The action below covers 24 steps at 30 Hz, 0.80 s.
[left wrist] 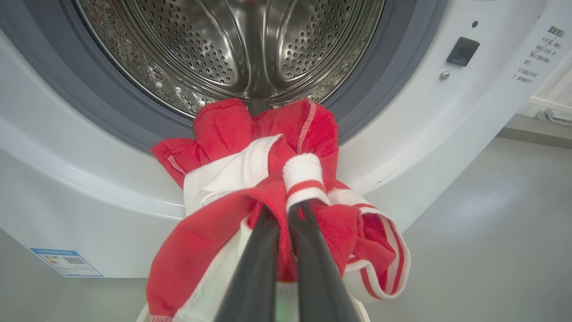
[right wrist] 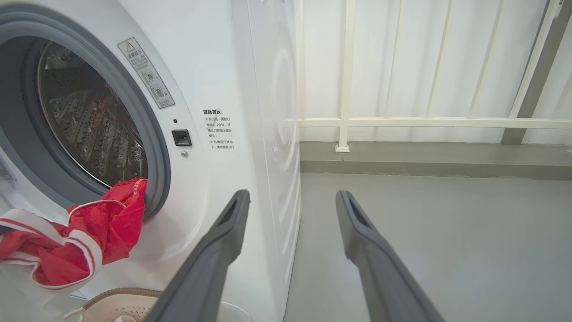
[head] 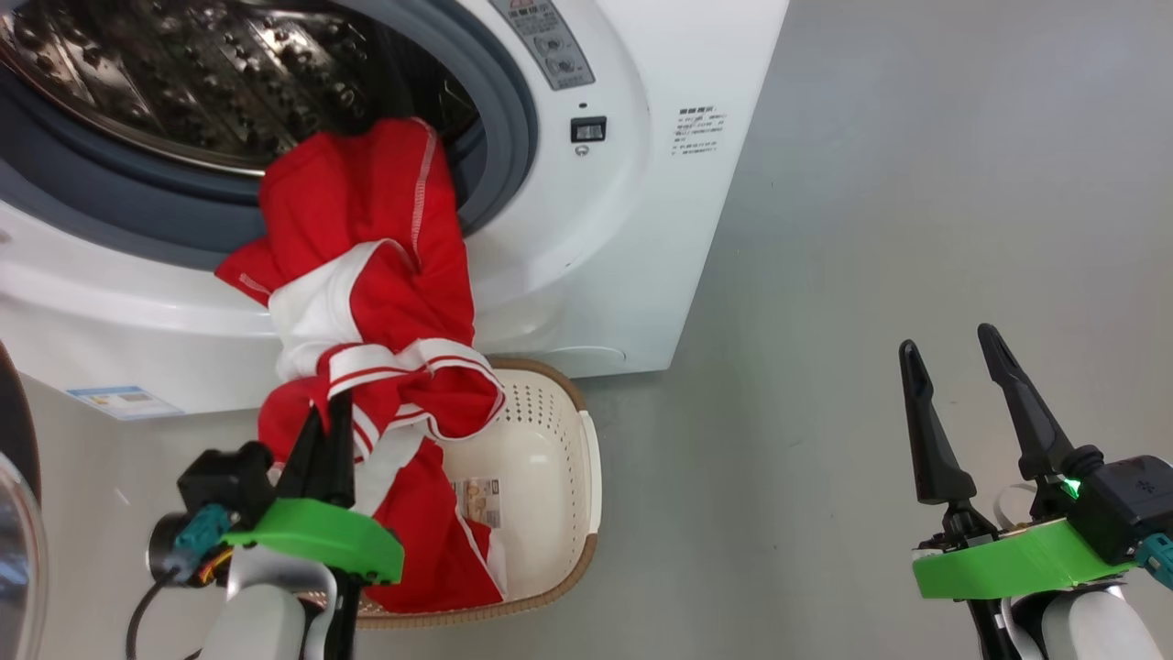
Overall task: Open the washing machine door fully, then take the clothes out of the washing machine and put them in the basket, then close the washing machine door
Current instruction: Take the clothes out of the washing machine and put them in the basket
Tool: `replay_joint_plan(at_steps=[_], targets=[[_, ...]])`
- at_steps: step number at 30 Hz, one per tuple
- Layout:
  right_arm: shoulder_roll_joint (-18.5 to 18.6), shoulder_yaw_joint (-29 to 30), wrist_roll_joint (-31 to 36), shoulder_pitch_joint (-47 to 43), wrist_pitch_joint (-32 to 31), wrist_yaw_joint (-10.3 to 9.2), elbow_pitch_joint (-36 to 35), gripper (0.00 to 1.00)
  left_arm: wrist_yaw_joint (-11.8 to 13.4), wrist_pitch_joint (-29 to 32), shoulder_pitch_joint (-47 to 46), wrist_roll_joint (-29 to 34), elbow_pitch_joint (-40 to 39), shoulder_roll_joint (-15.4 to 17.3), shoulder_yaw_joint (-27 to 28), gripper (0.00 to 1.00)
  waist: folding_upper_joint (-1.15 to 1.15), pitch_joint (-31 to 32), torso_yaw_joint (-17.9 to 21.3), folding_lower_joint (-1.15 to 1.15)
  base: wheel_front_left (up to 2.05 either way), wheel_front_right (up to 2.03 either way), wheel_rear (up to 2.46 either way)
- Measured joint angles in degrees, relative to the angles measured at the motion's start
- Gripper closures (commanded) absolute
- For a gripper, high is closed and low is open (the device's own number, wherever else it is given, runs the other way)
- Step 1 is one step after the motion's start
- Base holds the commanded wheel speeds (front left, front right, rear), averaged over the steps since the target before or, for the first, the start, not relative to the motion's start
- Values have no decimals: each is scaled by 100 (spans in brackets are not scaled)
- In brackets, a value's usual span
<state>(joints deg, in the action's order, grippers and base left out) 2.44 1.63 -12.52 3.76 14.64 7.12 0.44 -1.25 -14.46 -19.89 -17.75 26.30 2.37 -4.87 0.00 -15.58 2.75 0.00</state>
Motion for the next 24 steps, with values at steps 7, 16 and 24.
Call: replay_joint_plan(at_steps=[7,16,24], targets=[[-1,-20,29,54,0,0,-53,0,-38,0,-569,-155,910,-35,-44,100,0,-272,2,0,0,0,0],[1,-47,63,281,0,0,-89,0,-88,0,-1122,-491,1892,-56,-207,100,0,-645,22,0,0,0,0],[1,-65,102,455,0,0,-122,0,-88,0,-1569,-503,2762,-66,-213,100,0,-970,72,0,0,0,0]])
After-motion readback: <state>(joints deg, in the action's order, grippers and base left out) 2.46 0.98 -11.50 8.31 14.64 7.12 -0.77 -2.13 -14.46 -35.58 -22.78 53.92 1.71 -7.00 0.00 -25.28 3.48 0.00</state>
